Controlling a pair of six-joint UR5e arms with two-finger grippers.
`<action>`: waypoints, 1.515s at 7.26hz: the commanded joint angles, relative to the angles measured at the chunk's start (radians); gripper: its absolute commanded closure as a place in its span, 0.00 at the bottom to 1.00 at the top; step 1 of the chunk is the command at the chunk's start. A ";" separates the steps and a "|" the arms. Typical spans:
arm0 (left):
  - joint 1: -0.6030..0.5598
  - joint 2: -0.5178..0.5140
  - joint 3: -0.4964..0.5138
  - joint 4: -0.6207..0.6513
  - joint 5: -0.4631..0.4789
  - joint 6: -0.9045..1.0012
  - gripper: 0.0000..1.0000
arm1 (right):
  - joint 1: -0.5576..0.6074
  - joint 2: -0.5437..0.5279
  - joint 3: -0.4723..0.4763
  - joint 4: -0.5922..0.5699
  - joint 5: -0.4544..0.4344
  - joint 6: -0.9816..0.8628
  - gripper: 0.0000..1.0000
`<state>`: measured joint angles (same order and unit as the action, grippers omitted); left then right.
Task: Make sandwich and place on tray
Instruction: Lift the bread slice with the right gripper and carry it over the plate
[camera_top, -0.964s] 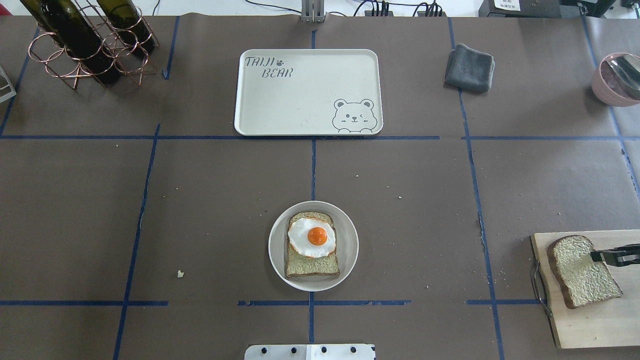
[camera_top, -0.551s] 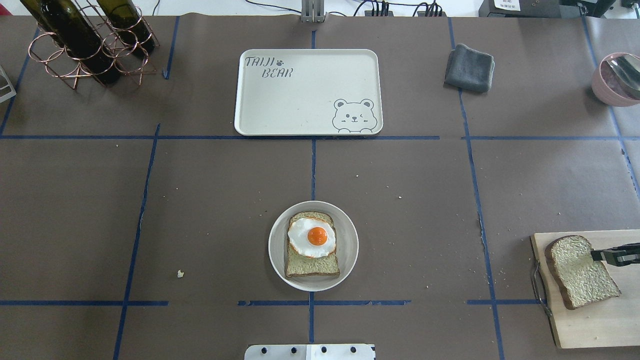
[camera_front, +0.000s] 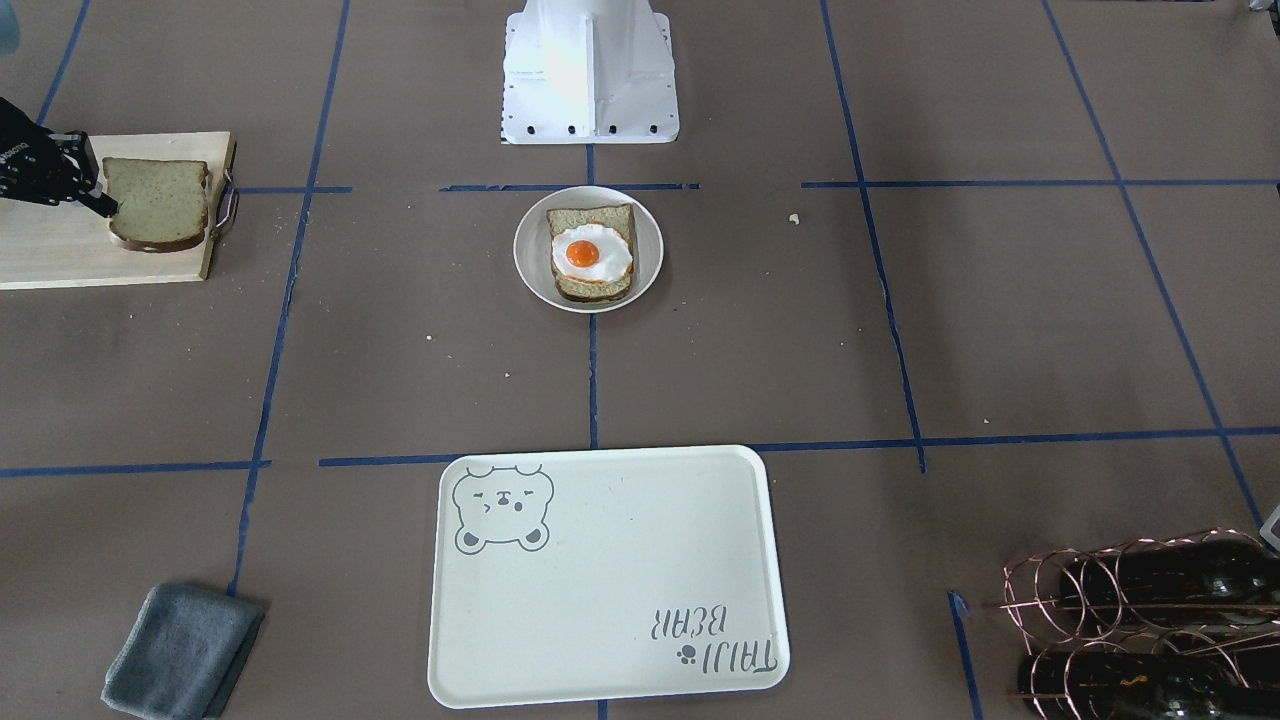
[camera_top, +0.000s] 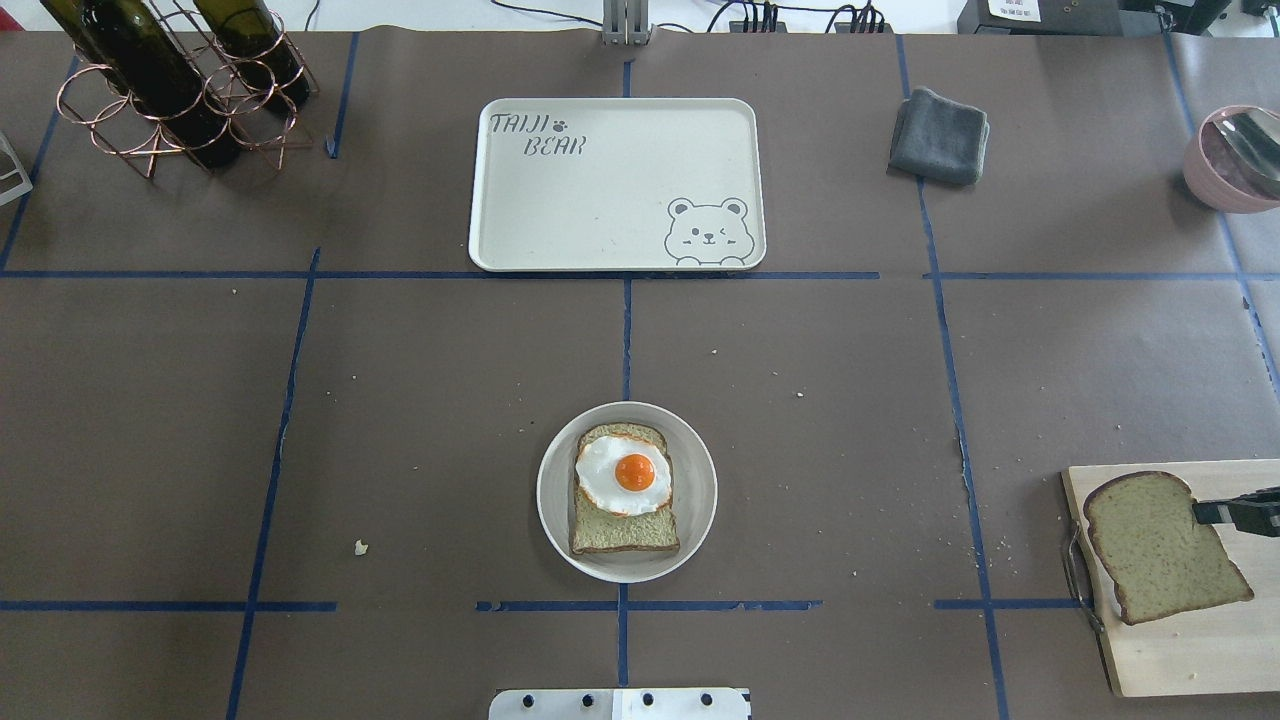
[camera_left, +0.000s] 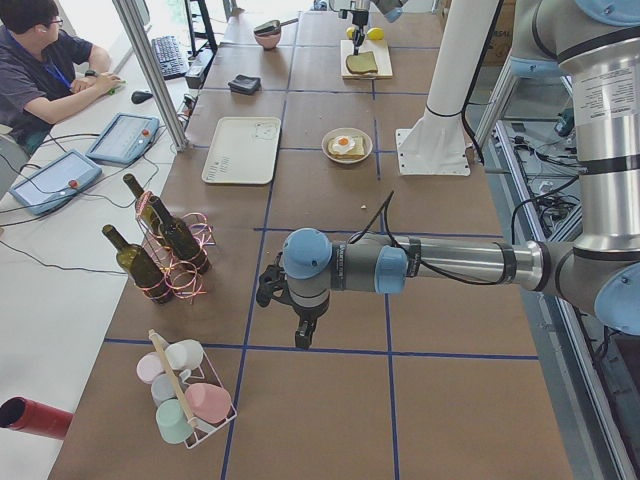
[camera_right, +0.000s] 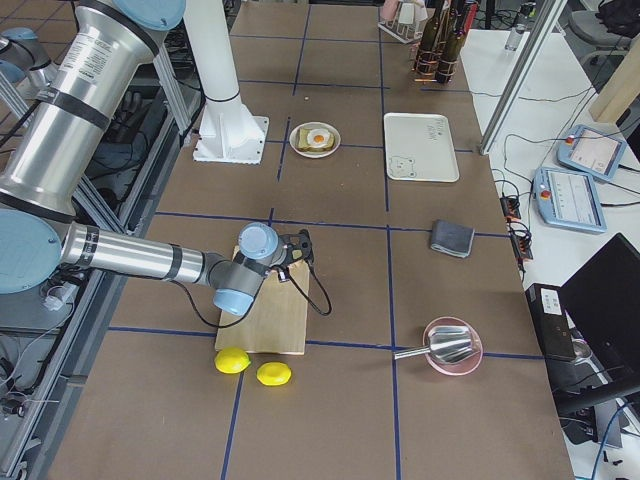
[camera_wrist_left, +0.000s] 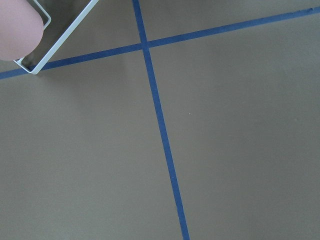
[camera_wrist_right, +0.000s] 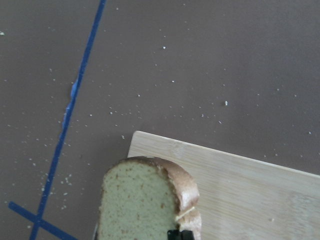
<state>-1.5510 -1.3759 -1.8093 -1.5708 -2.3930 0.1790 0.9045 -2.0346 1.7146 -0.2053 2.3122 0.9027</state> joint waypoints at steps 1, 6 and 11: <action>0.000 0.001 -0.001 0.000 0.000 0.001 0.00 | 0.124 0.023 0.061 -0.006 0.171 0.018 1.00; -0.001 0.012 -0.001 0.002 0.000 -0.001 0.00 | 0.047 0.417 0.111 -0.190 0.130 0.358 1.00; 0.000 0.006 0.007 0.002 0.000 -0.003 0.00 | -0.304 0.755 0.120 -0.469 -0.282 0.487 1.00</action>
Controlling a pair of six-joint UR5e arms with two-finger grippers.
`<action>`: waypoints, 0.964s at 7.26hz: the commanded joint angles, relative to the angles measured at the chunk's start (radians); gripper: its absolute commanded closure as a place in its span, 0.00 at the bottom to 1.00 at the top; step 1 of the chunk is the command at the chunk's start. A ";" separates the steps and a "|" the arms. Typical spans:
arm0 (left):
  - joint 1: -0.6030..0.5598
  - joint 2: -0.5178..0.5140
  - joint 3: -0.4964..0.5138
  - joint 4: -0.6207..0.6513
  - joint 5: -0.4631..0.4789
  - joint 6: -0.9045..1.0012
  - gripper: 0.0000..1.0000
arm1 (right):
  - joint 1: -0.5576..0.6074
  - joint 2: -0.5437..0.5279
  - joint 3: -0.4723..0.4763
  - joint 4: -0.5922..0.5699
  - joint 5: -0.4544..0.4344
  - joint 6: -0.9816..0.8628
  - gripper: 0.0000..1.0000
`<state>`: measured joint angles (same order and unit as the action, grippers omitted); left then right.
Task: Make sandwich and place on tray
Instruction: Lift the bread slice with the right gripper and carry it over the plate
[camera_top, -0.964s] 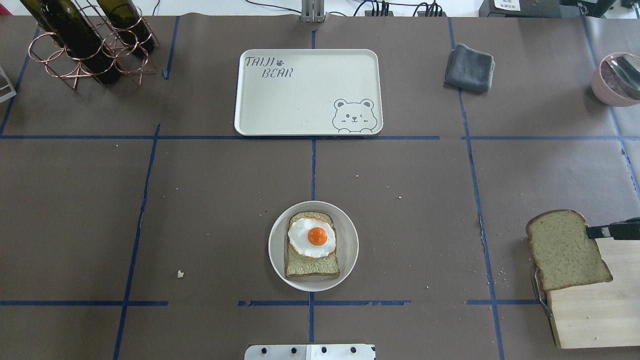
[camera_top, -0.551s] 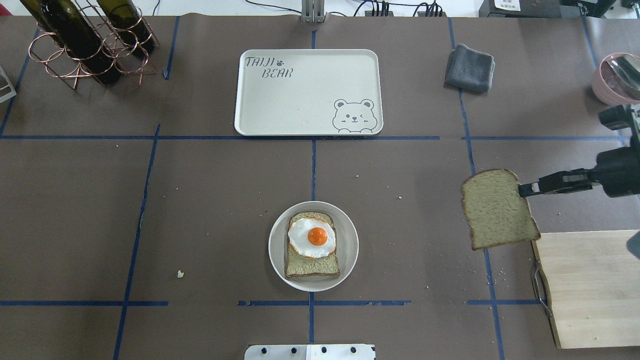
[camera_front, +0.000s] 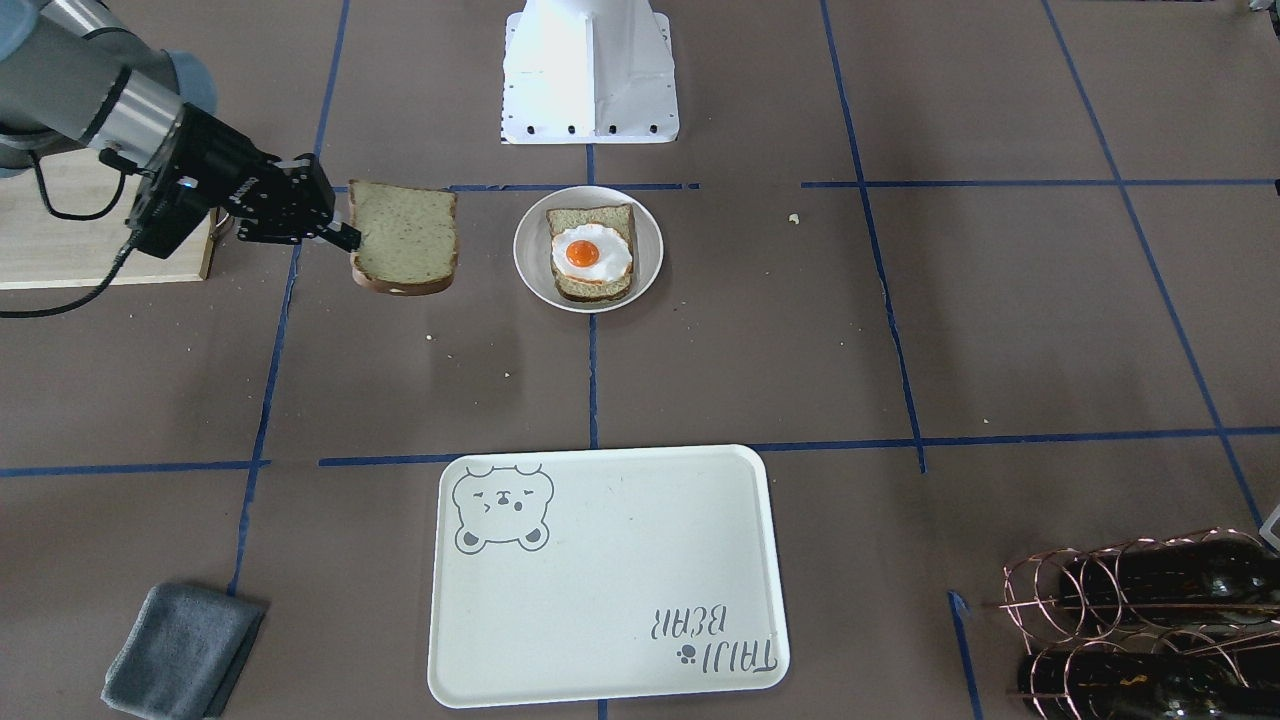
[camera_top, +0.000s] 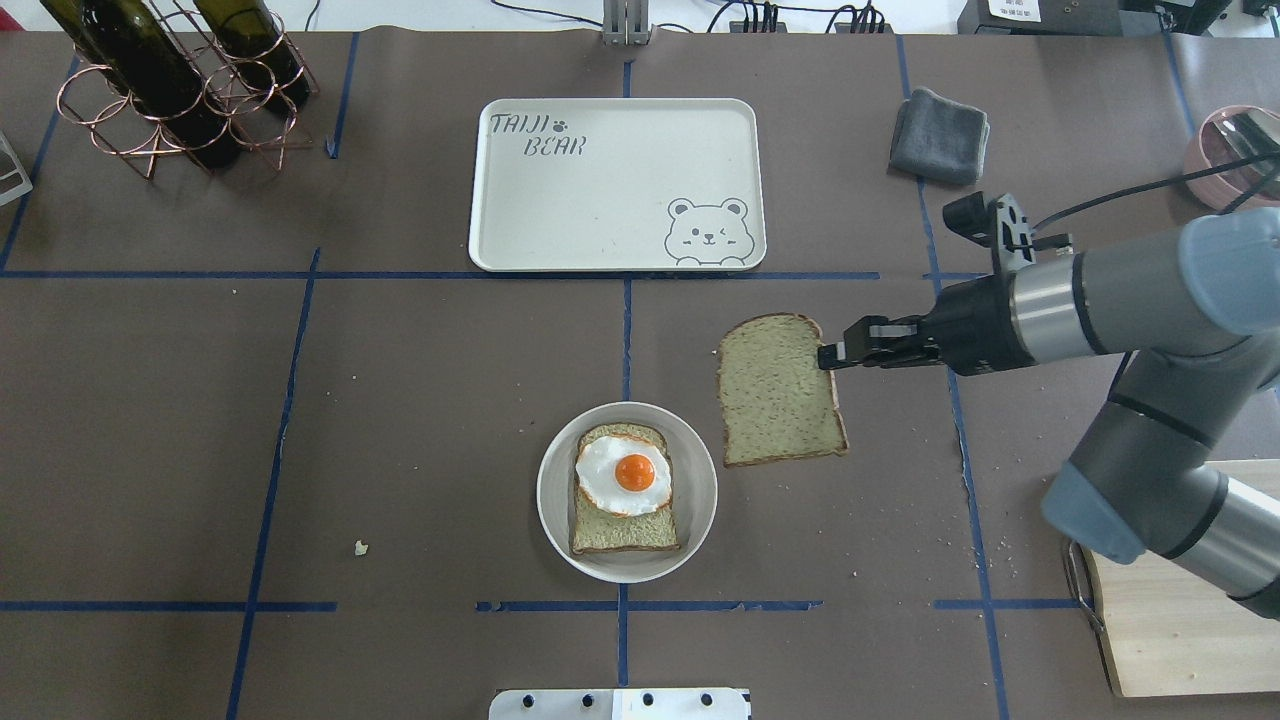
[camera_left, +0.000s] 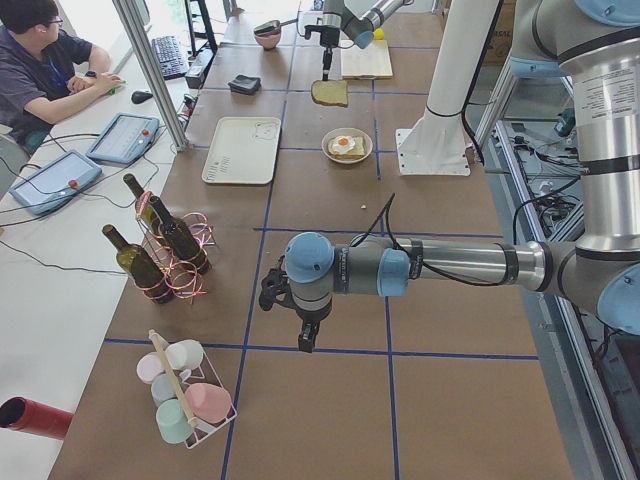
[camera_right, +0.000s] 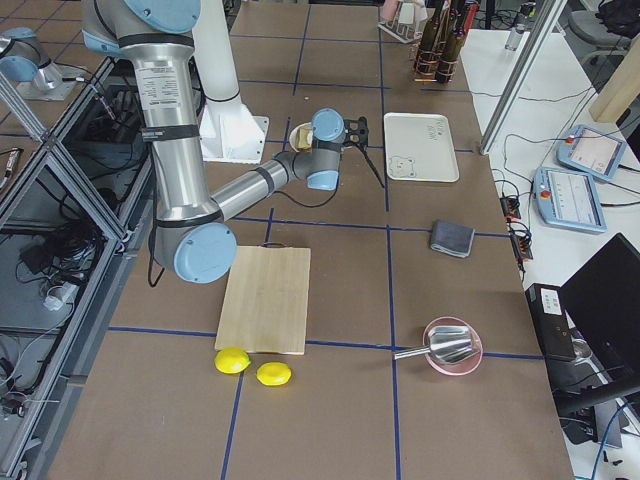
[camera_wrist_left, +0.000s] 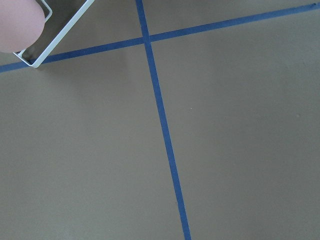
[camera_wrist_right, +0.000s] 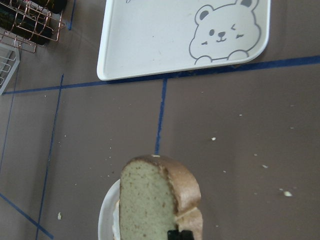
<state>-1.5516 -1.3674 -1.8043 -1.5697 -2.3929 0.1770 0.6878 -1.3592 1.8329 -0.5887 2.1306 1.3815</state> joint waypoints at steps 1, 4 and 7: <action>0.001 -0.002 0.002 -0.001 -0.002 -0.001 0.00 | -0.187 0.100 -0.003 -0.118 -0.209 0.008 1.00; 0.001 -0.006 0.006 -0.001 -0.002 -0.002 0.00 | -0.306 0.114 -0.026 -0.125 -0.349 0.008 1.00; 0.001 -0.006 0.010 -0.001 0.000 -0.001 0.00 | -0.330 0.193 -0.046 -0.227 -0.402 0.010 1.00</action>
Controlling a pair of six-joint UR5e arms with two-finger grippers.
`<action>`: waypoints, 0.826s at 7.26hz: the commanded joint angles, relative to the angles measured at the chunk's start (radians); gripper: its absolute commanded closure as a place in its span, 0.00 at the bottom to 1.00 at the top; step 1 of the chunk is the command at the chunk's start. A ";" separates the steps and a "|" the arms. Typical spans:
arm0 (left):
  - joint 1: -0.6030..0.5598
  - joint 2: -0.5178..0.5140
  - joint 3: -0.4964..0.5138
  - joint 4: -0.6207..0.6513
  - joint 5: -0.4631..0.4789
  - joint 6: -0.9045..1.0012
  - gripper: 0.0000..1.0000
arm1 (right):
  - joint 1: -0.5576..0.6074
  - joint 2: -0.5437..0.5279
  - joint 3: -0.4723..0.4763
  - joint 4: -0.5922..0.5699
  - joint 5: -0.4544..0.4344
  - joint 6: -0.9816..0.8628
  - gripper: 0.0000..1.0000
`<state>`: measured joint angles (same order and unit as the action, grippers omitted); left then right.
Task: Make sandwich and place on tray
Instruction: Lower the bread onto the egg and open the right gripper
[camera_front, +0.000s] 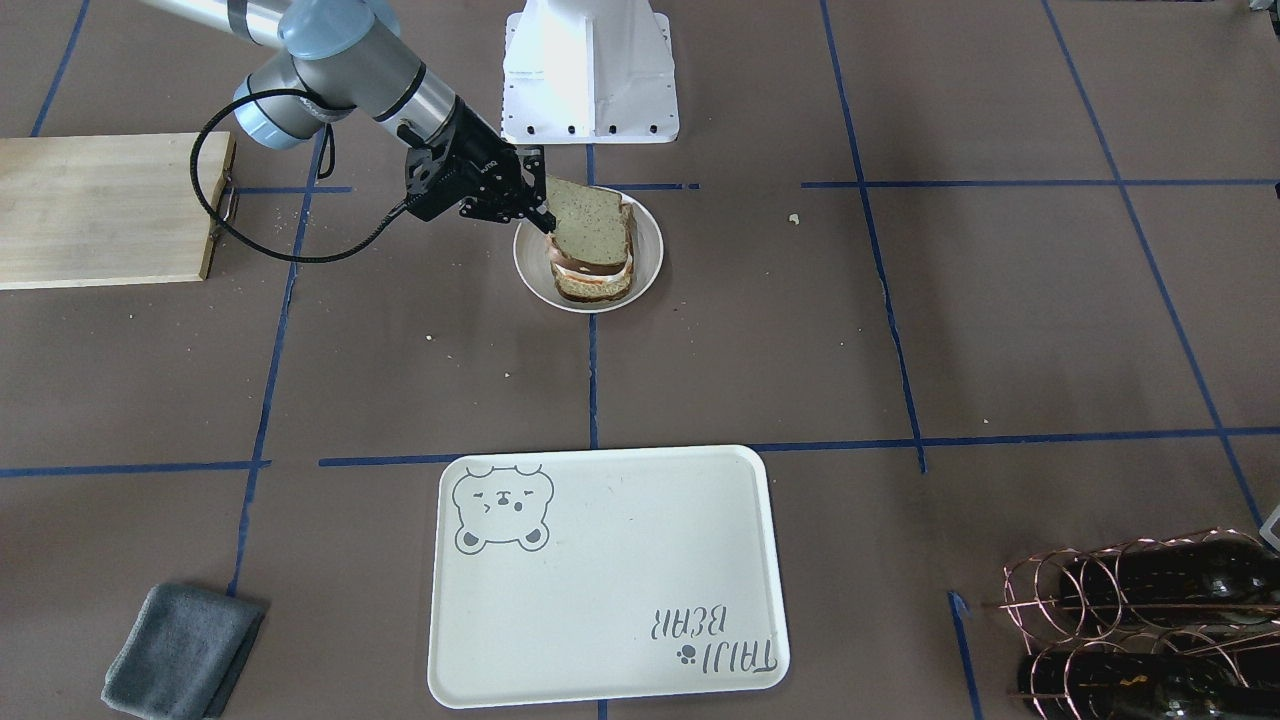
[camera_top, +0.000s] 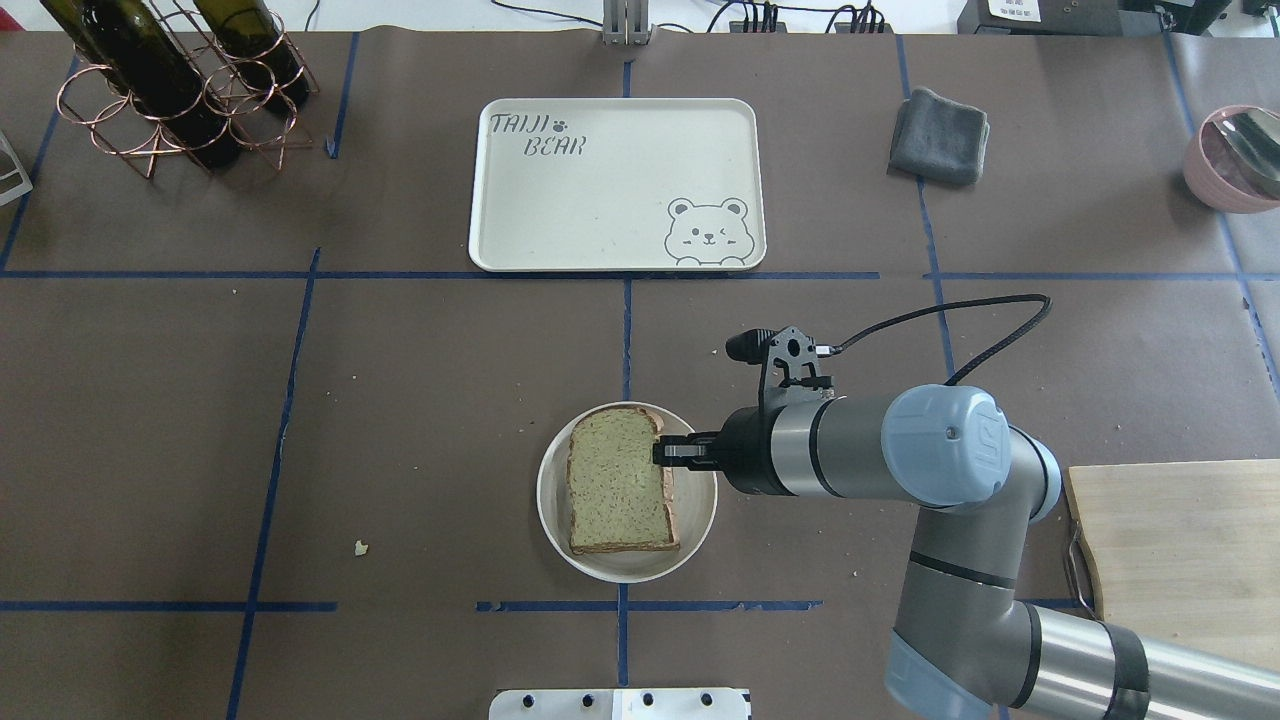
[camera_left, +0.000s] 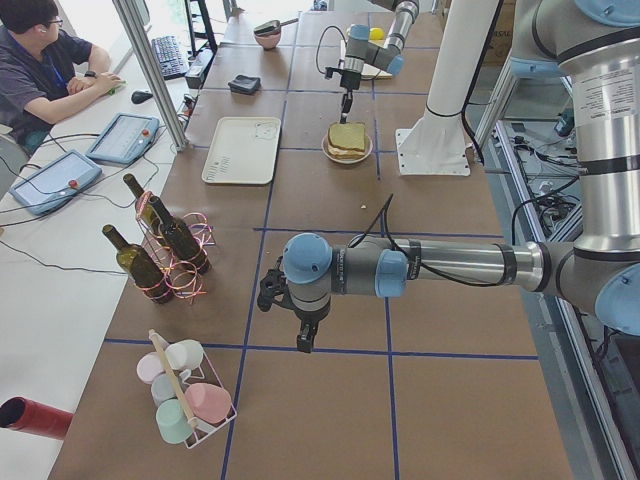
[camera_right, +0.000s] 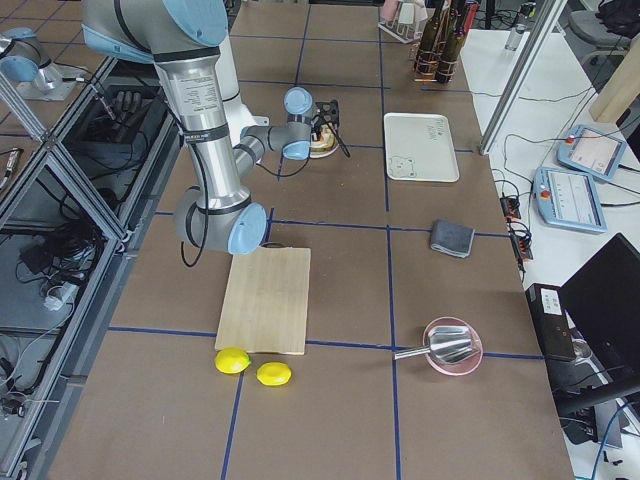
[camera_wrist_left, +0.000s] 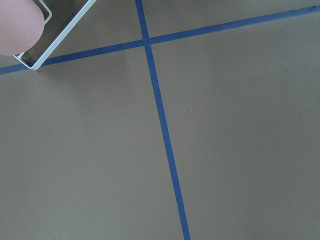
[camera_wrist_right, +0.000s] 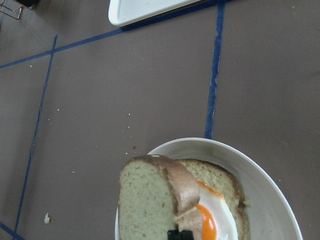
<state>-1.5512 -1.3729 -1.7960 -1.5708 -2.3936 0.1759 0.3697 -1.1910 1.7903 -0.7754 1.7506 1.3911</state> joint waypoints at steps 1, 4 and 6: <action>0.000 0.000 0.001 0.000 0.001 0.001 0.00 | -0.014 0.016 -0.002 -0.041 -0.022 -0.001 1.00; 0.000 0.000 0.003 0.000 -0.001 -0.001 0.00 | -0.009 -0.019 -0.003 -0.042 -0.022 -0.001 1.00; 0.000 0.000 0.001 0.000 -0.001 0.001 0.00 | -0.012 -0.024 -0.011 -0.044 -0.026 -0.001 1.00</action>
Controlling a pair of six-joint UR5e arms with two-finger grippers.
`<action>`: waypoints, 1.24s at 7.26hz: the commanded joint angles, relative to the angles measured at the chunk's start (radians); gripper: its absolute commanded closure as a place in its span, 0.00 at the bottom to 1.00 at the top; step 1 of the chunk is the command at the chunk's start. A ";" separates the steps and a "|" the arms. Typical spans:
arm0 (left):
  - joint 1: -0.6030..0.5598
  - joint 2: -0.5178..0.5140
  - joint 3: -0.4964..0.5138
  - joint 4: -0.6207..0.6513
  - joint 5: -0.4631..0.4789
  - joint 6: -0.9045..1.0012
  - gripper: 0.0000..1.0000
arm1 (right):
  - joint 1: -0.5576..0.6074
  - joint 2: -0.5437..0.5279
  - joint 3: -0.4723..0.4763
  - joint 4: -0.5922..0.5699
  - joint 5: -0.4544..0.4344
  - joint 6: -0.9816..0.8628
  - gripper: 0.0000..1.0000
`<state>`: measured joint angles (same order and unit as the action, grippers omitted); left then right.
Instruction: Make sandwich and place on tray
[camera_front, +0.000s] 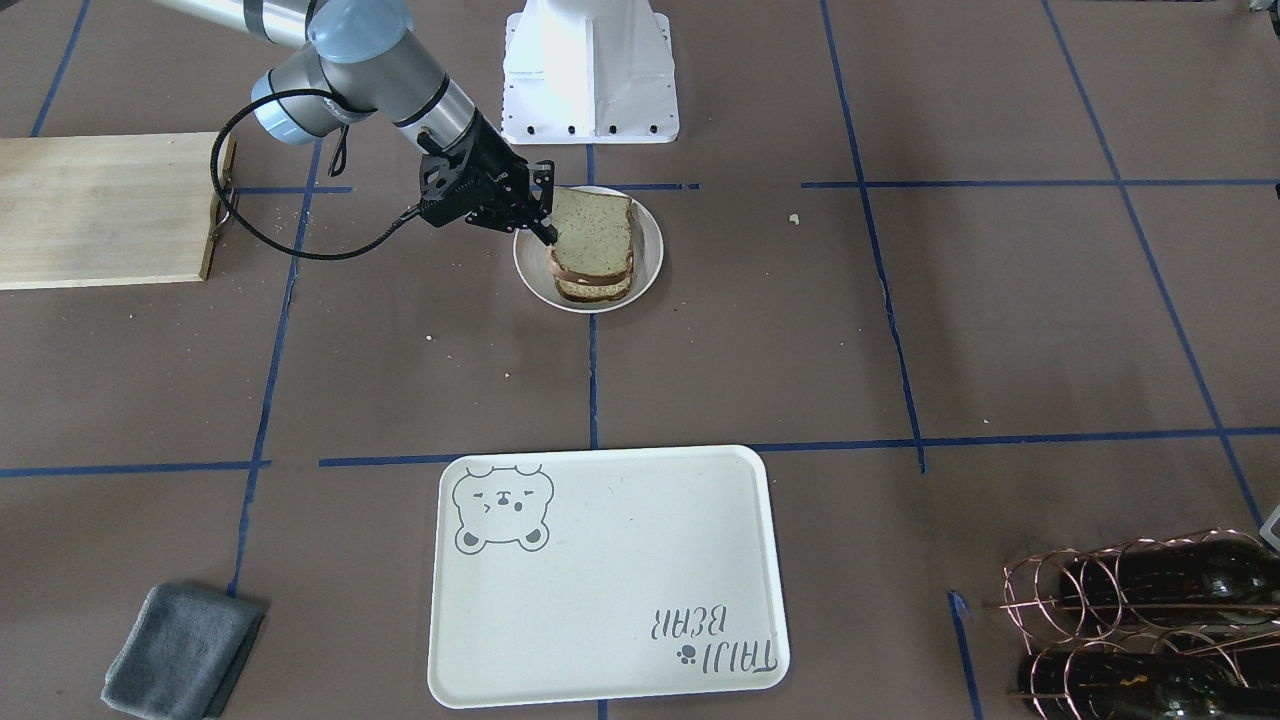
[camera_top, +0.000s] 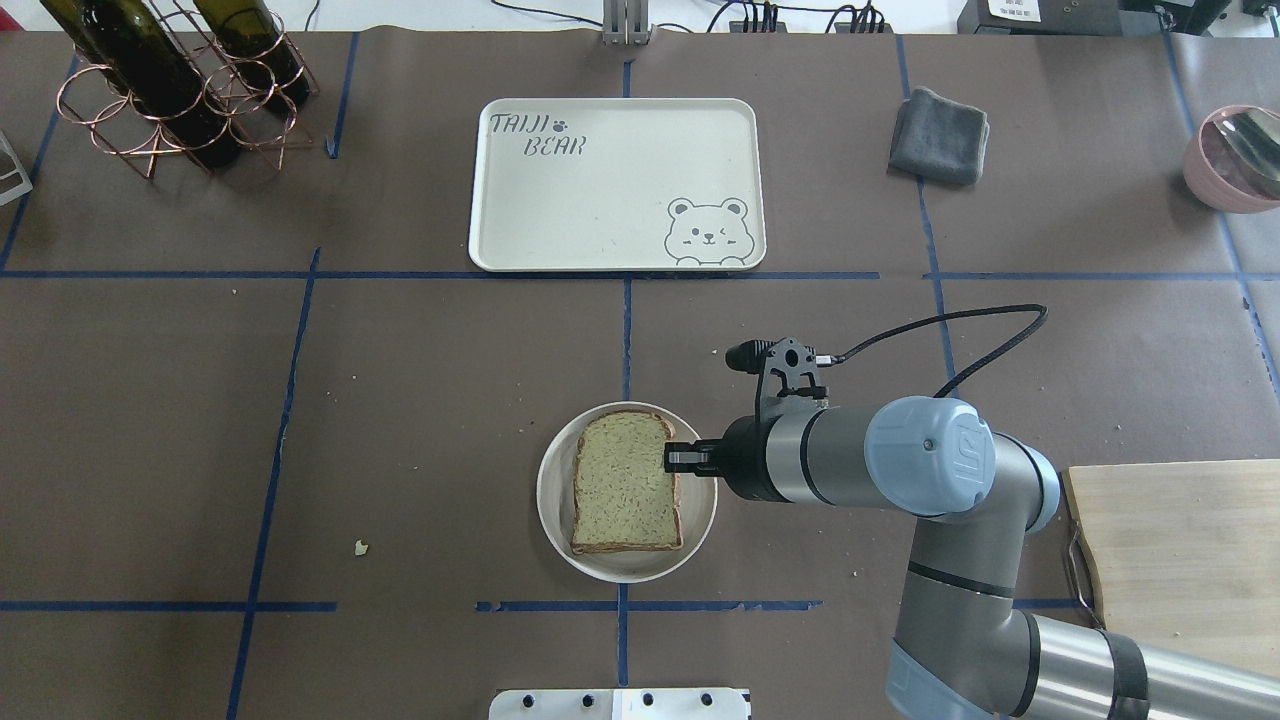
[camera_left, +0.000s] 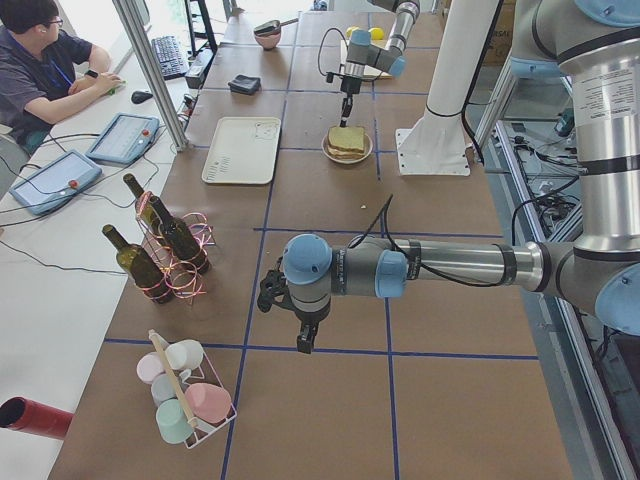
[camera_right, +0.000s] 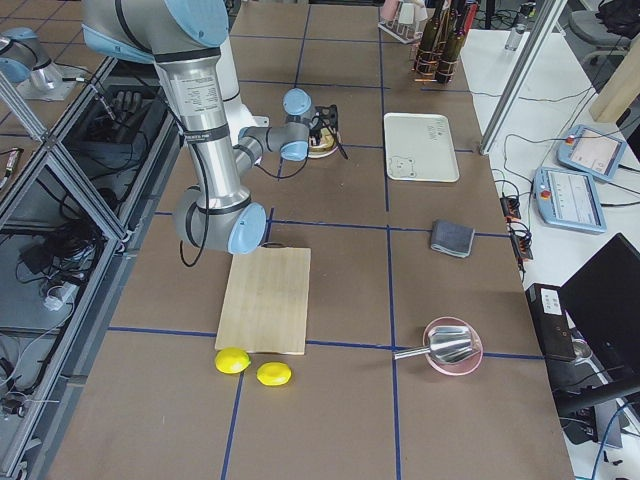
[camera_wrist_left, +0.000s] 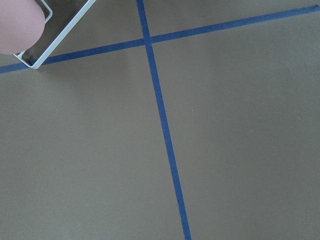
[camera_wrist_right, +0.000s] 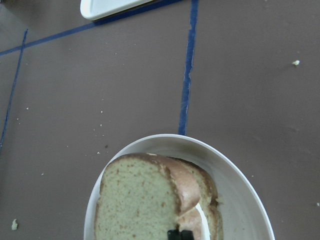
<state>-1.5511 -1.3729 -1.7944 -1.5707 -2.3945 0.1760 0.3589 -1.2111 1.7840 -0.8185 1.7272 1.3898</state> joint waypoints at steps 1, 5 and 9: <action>0.000 0.000 0.000 0.000 0.000 -0.001 0.00 | -0.003 -0.001 -0.012 -0.002 -0.014 0.000 0.95; 0.000 0.000 0.000 -0.002 -0.006 0.000 0.00 | 0.030 0.025 0.026 -0.170 -0.034 -0.012 0.00; 0.000 -0.003 -0.054 -0.012 0.005 0.003 0.00 | 0.242 0.036 0.126 -0.583 0.162 -0.270 0.00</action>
<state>-1.5509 -1.3754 -1.8266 -1.5793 -2.3935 0.1773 0.5376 -1.1748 1.9006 -1.2889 1.8481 1.2430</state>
